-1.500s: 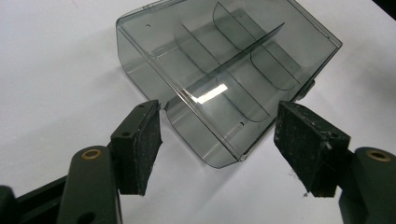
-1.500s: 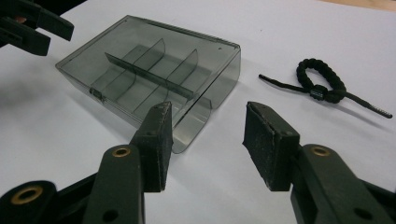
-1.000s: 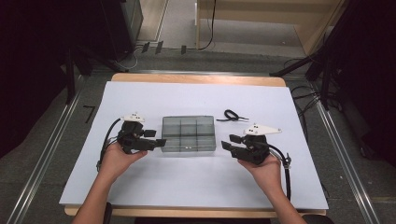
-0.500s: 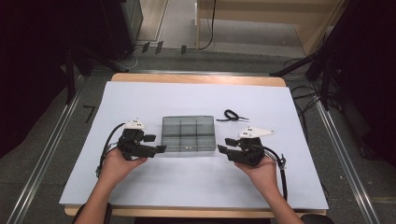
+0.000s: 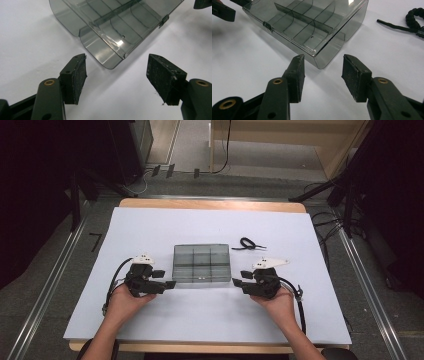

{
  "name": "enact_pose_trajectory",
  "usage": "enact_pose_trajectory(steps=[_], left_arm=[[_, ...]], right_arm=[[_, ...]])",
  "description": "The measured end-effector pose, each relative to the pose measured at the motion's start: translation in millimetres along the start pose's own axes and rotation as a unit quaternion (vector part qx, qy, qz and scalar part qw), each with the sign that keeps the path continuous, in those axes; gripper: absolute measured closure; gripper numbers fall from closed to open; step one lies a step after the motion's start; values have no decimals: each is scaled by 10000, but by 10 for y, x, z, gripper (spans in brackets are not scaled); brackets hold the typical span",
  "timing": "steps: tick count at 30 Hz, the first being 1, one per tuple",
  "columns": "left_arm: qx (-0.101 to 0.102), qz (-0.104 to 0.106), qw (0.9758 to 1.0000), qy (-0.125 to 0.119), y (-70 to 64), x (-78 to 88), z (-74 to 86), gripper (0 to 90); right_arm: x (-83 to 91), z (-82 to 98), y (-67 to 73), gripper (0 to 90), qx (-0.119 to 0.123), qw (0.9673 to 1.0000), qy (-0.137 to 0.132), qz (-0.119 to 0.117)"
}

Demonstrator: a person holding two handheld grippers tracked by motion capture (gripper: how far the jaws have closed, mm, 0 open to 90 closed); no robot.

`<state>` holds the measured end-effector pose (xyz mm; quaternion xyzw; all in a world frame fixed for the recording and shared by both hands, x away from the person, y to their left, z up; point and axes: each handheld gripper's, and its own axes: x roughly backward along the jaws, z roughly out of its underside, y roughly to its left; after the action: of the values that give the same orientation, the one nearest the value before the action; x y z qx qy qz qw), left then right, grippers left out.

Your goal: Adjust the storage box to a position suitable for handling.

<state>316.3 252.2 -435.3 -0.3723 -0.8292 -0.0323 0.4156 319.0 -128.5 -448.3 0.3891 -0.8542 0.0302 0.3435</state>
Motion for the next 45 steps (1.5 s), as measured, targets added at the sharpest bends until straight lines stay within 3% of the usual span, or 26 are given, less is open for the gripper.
enact_pose_trajectory(steps=[10, 19, 29, 35, 45], left_arm=[[25, -54, 10000, 26, 24, -21, 28, 338], [-109, -26, 9998, 178, -7, -103, 28, 356], [-106, -67, 9994, 321, -27, -143, 16, 497], [-196, -81, 9996, 207, -53, -124, 7, 588], [-167, -81, 9997, 160, -64, -117, -14, 635]], right_arm=[[-45, 14, 16, 567, 64, 9999, 92, 19], [-123, 26, 44, 659, 184, 9996, 196, -26], [-172, 5, 57, 737, 169, 9992, 269, -228], [-175, -10, 39, 770, 148, 9994, 257, -187], [-180, -29, 52, 788, 135, 9995, 255, -162]])
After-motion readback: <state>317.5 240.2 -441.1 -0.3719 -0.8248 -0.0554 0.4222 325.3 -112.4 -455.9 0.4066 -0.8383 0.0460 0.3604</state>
